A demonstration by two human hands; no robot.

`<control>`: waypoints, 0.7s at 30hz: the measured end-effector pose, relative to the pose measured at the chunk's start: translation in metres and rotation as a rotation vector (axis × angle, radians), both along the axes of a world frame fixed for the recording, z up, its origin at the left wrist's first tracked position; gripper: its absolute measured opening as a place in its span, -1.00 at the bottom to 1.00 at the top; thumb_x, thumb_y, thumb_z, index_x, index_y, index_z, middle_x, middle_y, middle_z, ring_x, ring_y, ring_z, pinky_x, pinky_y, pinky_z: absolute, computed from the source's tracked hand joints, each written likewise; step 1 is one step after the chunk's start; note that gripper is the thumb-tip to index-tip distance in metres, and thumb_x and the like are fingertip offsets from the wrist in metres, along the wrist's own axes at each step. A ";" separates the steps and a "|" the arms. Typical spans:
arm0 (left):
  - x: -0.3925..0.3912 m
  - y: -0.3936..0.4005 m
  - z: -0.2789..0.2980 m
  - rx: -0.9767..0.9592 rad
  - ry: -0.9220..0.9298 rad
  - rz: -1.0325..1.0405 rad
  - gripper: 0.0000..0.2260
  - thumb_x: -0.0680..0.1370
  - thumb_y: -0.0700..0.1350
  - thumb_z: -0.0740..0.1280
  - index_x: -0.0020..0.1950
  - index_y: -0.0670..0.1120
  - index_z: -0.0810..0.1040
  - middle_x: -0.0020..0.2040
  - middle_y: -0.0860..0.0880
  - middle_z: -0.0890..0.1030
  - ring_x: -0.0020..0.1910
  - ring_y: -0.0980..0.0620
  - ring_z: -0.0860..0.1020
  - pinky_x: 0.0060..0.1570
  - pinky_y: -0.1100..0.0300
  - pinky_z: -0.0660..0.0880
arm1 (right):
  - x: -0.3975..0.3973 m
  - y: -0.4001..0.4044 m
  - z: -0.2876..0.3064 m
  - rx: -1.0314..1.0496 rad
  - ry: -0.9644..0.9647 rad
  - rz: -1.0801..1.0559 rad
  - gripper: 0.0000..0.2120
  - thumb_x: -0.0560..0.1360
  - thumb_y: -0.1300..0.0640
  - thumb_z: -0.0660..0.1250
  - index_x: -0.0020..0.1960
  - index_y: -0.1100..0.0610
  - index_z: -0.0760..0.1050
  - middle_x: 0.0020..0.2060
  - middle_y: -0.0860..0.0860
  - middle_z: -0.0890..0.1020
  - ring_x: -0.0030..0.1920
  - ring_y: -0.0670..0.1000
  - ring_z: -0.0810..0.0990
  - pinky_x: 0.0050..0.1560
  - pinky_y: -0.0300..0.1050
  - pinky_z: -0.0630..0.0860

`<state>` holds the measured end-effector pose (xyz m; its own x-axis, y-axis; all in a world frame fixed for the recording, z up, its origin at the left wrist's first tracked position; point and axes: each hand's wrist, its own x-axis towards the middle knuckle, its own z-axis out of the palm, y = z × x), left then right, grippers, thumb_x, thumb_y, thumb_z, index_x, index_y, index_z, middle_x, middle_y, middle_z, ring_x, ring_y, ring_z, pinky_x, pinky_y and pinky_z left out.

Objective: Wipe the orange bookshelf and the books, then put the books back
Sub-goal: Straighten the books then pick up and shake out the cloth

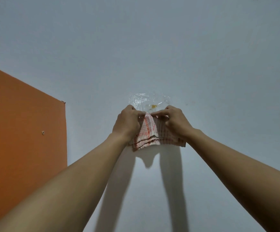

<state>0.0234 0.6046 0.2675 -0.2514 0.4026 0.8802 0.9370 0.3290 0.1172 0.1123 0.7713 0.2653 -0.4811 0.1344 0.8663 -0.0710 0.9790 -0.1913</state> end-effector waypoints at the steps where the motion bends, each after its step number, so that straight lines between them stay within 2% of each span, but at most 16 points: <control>1: -0.002 0.001 -0.002 -0.016 0.011 0.014 -0.64 0.55 -0.34 0.24 0.29 -0.10 0.62 0.06 -0.16 0.51 0.08 -0.18 0.52 0.11 -0.01 0.51 | -0.001 0.003 -0.002 -0.008 -0.004 0.011 -0.39 0.42 0.50 0.18 0.22 -0.06 0.65 -0.09 0.04 0.51 -0.03 0.01 0.49 -0.04 -0.22 0.41; 5: -0.005 0.008 -0.015 -0.051 0.031 0.022 -0.62 0.53 -0.33 0.26 0.28 -0.08 0.63 0.01 -0.12 0.45 0.04 -0.13 0.47 0.02 0.04 0.49 | -0.002 0.011 -0.016 -0.030 -0.017 0.057 -0.54 0.49 0.44 0.26 0.18 0.01 0.67 -0.06 0.10 0.60 0.00 0.08 0.59 0.07 -0.07 0.52; 8: -0.010 0.016 -0.024 -0.020 0.047 0.047 -0.60 0.54 -0.33 0.25 0.31 -0.03 0.62 -0.02 -0.10 0.44 -0.01 -0.10 0.45 -0.02 0.05 0.49 | 0.002 0.007 -0.021 -0.105 -0.037 0.160 -0.64 0.52 0.40 0.30 0.20 0.10 0.66 0.05 0.06 0.69 0.02 -0.04 0.63 0.14 -0.14 0.56; 10: -0.011 0.021 -0.029 0.021 0.032 0.067 -0.65 0.57 -0.25 0.26 0.30 0.02 0.62 -0.03 -0.06 0.44 0.02 -0.08 0.44 -0.03 0.03 0.51 | 0.004 0.003 -0.020 -0.166 -0.070 0.217 -0.64 0.53 0.39 0.27 0.19 0.09 0.66 0.07 0.03 0.70 0.08 -0.04 0.65 0.18 -0.14 0.55; 12: -0.009 0.024 -0.033 0.044 0.001 0.084 -0.70 0.61 -0.15 0.27 0.30 0.05 0.61 -0.02 -0.04 0.47 0.08 -0.08 0.42 -0.01 0.00 0.52 | 0.002 0.002 -0.019 -0.184 -0.086 0.160 -0.64 0.54 0.34 0.25 0.18 0.02 0.66 0.07 0.04 0.63 0.14 0.00 0.59 0.20 -0.14 0.49; 15: -0.008 0.027 -0.035 0.075 -0.067 0.075 -0.71 0.61 -0.15 0.26 0.29 0.05 0.61 0.06 -0.08 0.52 0.18 -0.11 0.39 0.13 -0.05 0.50 | -0.001 0.000 -0.015 -0.199 -0.086 0.030 -0.66 0.56 0.25 0.21 0.15 -0.06 0.65 0.04 0.06 0.43 0.22 0.12 0.41 0.32 0.05 0.39; 17: -0.009 0.026 -0.033 0.088 -0.102 0.060 -0.71 0.60 -0.17 0.26 0.27 0.03 0.62 0.09 -0.09 0.51 0.21 -0.12 0.38 0.20 -0.06 0.47 | -0.002 -0.006 -0.011 -0.198 -0.069 0.082 -0.67 0.56 0.25 0.21 0.15 -0.03 0.65 0.08 0.08 0.48 0.22 0.16 0.44 0.32 0.09 0.40; 21: -0.007 0.021 -0.033 0.049 -0.105 0.076 -0.69 0.58 -0.15 0.25 0.27 0.05 0.62 0.11 -0.09 0.53 0.22 -0.13 0.39 0.22 -0.09 0.45 | -0.002 -0.014 -0.005 -0.191 -0.126 0.122 -0.71 0.56 0.30 0.26 0.21 0.12 0.61 0.11 0.08 0.63 0.09 0.06 0.58 0.12 -0.10 0.50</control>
